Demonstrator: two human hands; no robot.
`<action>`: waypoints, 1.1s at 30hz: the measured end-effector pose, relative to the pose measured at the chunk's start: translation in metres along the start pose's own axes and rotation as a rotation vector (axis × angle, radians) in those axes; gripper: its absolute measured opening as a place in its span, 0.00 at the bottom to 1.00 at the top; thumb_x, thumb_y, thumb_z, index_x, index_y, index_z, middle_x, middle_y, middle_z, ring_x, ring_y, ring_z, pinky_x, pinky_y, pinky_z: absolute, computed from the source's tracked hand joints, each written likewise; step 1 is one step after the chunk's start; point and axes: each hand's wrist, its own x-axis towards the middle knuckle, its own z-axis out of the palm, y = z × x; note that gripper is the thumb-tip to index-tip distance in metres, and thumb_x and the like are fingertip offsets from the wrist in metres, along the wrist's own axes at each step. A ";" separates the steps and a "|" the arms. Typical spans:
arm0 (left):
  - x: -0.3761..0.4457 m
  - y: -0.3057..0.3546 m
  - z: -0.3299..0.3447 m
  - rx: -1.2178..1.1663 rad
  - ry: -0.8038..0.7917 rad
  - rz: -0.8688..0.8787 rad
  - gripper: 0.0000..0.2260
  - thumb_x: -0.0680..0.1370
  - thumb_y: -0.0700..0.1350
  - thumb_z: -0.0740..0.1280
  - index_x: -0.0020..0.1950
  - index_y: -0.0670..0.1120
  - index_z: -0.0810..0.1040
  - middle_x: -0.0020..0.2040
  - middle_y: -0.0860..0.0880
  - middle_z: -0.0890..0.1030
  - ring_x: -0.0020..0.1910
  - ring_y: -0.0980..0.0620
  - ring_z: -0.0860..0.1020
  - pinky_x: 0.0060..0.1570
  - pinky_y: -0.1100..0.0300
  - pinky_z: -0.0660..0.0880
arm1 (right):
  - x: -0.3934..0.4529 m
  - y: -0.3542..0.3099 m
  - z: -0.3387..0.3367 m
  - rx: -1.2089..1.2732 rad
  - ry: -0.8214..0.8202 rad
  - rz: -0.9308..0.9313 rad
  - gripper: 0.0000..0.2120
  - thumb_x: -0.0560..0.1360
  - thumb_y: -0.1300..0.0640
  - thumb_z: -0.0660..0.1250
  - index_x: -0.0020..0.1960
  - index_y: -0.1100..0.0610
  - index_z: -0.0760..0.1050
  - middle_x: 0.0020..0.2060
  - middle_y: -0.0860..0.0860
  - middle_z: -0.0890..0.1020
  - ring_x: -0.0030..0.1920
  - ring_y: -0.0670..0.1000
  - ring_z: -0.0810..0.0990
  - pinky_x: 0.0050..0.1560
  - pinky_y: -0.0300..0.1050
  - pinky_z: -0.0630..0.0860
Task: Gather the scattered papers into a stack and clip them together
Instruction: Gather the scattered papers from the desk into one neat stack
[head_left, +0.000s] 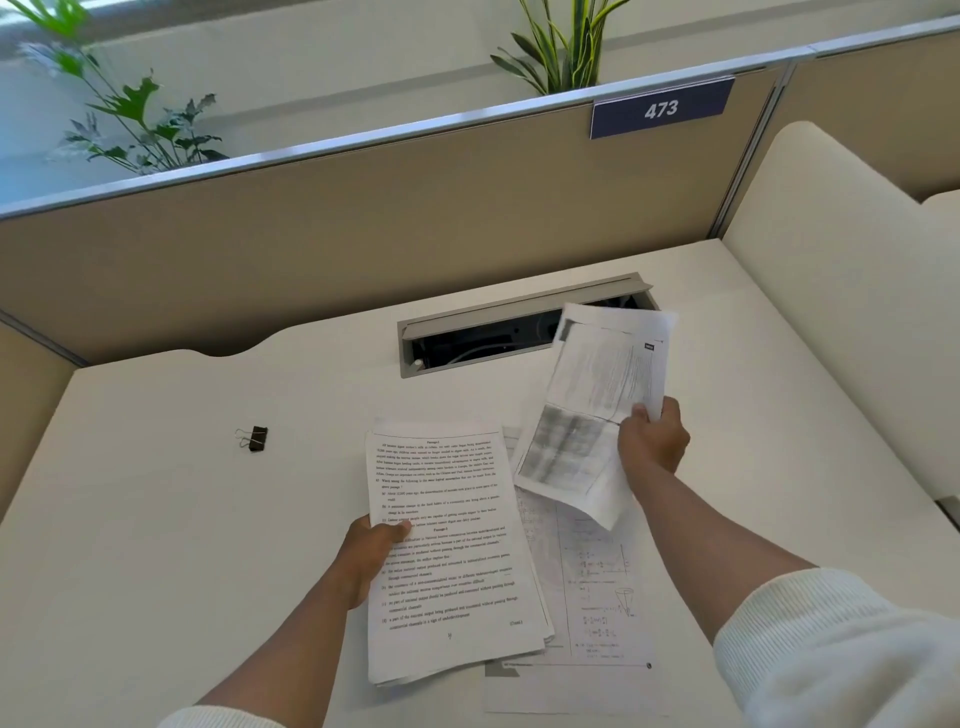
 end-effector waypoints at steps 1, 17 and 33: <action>-0.001 0.000 0.000 -0.003 -0.002 0.002 0.13 0.78 0.39 0.69 0.62 0.42 0.79 0.53 0.42 0.85 0.50 0.39 0.84 0.50 0.45 0.81 | 0.002 -0.002 0.001 0.078 -0.044 0.031 0.12 0.77 0.57 0.62 0.60 0.57 0.74 0.55 0.57 0.81 0.51 0.58 0.80 0.53 0.48 0.76; 0.002 -0.005 -0.013 -0.016 0.012 -0.001 0.12 0.78 0.39 0.70 0.62 0.43 0.80 0.53 0.42 0.85 0.51 0.39 0.84 0.54 0.41 0.80 | -0.002 0.006 0.008 0.370 0.020 0.218 0.21 0.76 0.54 0.66 0.68 0.57 0.71 0.63 0.53 0.78 0.63 0.56 0.77 0.62 0.46 0.72; 0.003 -0.007 -0.013 -0.061 -0.014 -0.002 0.12 0.76 0.38 0.70 0.59 0.42 0.81 0.50 0.42 0.86 0.49 0.39 0.85 0.49 0.45 0.82 | -0.031 0.022 0.013 0.237 -0.716 0.320 0.15 0.73 0.62 0.72 0.58 0.55 0.74 0.48 0.51 0.82 0.44 0.49 0.80 0.41 0.44 0.76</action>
